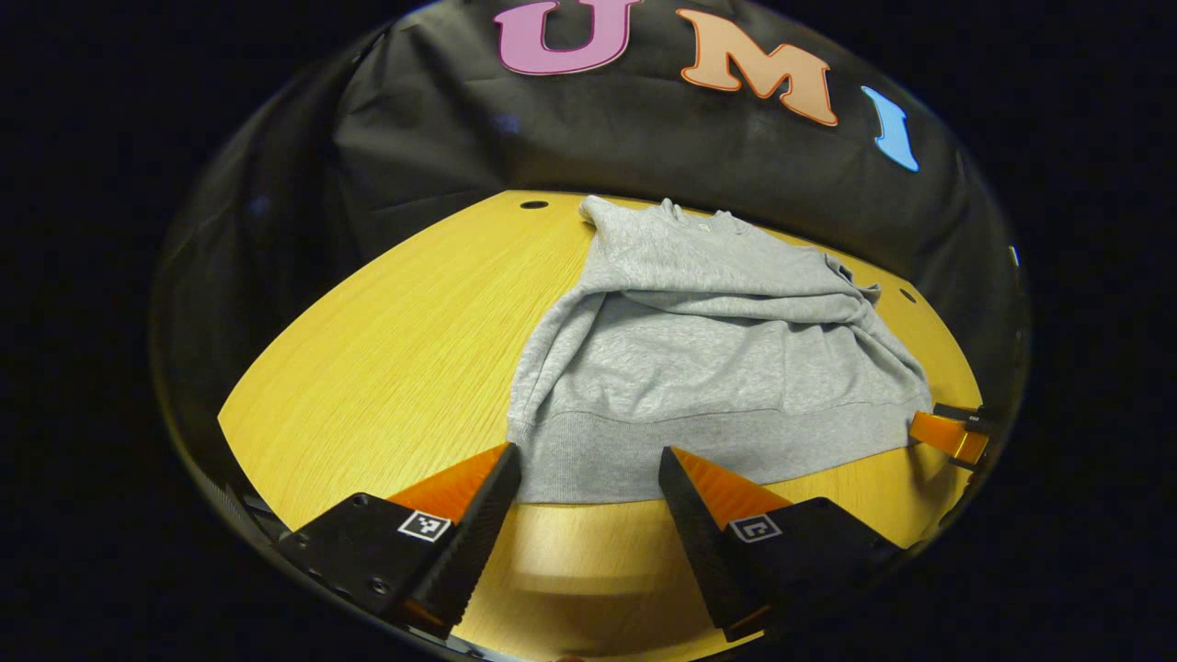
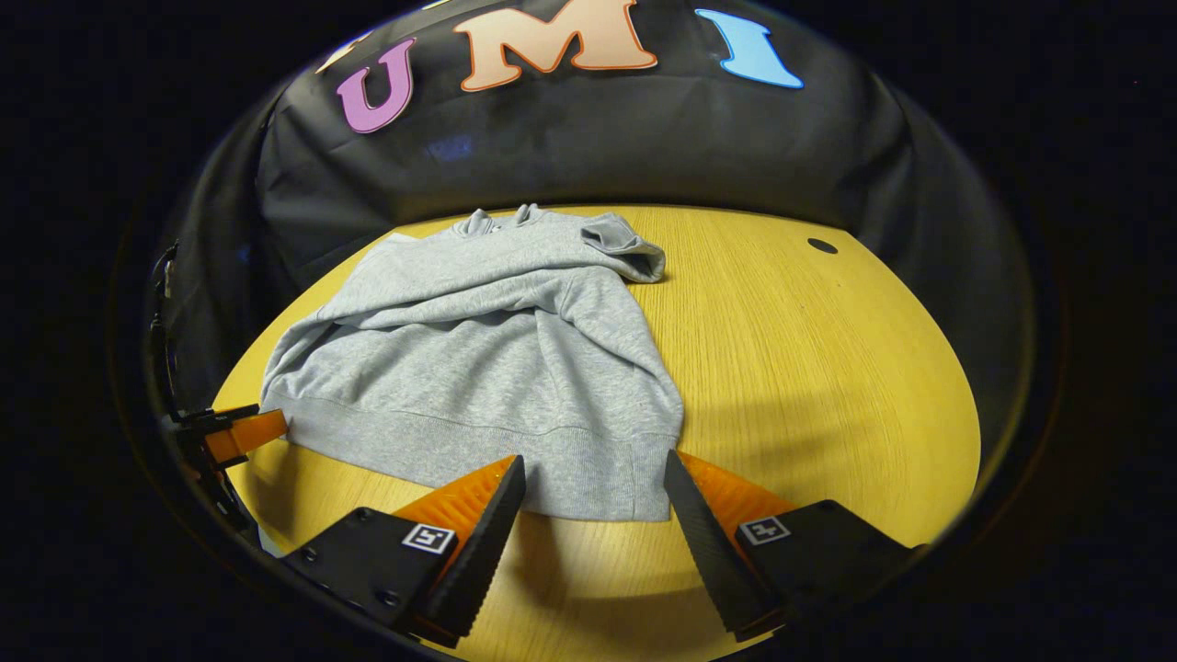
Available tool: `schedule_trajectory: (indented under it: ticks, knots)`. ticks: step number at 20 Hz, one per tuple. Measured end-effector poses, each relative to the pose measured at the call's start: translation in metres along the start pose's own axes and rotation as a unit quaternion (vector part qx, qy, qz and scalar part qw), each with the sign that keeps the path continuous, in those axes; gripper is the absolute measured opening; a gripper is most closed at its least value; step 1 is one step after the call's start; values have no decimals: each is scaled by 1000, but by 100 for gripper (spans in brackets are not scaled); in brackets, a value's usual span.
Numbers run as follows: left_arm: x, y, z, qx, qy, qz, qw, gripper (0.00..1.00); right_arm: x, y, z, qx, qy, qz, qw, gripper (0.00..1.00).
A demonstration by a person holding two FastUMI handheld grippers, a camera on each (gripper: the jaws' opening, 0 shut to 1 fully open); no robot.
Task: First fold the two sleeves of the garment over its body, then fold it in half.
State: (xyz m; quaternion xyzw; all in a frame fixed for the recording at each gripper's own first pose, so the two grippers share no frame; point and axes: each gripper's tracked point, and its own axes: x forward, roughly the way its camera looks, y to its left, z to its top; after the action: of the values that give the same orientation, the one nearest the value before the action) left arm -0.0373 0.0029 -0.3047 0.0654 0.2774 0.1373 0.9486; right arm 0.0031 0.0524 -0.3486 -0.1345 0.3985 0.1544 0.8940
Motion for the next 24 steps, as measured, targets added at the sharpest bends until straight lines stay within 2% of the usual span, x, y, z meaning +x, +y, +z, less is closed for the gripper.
schedule_trajectory:
  ticks: [1,2,3,4,5,6,7,8,9,10,11,12,13,14,15,16,21,24]
  knots:
    - [1,1,0,2,-2,0,1000,94,0,0,0,-1,1,0,1000,95]
    - [0,0,0,1,-5,0,1000,94,0,-1,0,-2,2,-3,1000,89]
    - [0,-1,-1,0,-5,-3,1000,94,2,-2,0,0,2,-5,1000,89]
    - [1,-2,1,3,-5,-7,1000,91,2,-1,-1,2,2,-5,1000,73]
    - [2,-4,0,8,-3,-12,1000,89,3,-1,0,2,2,-6,1000,75]
    - [2,-5,2,10,-2,-18,1000,82,2,1,-1,8,5,-2,1000,72]
    - [4,-7,2,10,0,-22,1000,80,3,2,-2,13,6,-2,1000,63]
    - [5,-8,2,10,2,-26,1000,71,2,3,-1,10,4,-2,1000,53]
    - [5,-9,3,9,1,-31,999,69,2,8,-1,12,5,1,1000,53]
    - [5,-10,3,7,4,-35,999,59,2,9,-1,9,1,1,1000,31]
    - [5,-12,4,3,4,-39,999,47,3,13,-1,6,4,1,1000,30]
    - [5,-13,4,-1,6,-45,999,36,2,14,-1,3,5,1,1000,19]
    - [6,-16,4,-8,9,-50,999,28,1,14,-1,4,11,-1,1000,19]
    - [6,-18,5,-14,10,-54,998,13,1,14,0,7,10,-2,1000,20]
    - [6,-18,3,-16,14,-55,998,7,2,15,0,8,13,-1,1000,13]
    - [6,-19,4,-16,14,-56,998,4,1,13,2,11,12,-2,1000,13]
    - [6,-19,4,-12,18,-56,998,1,0,14,3,5,12,-12,1000,4]
    - [5,-21,5,-20,24,-54,998,0,-2,16,7,10,7,-7,1000,3]
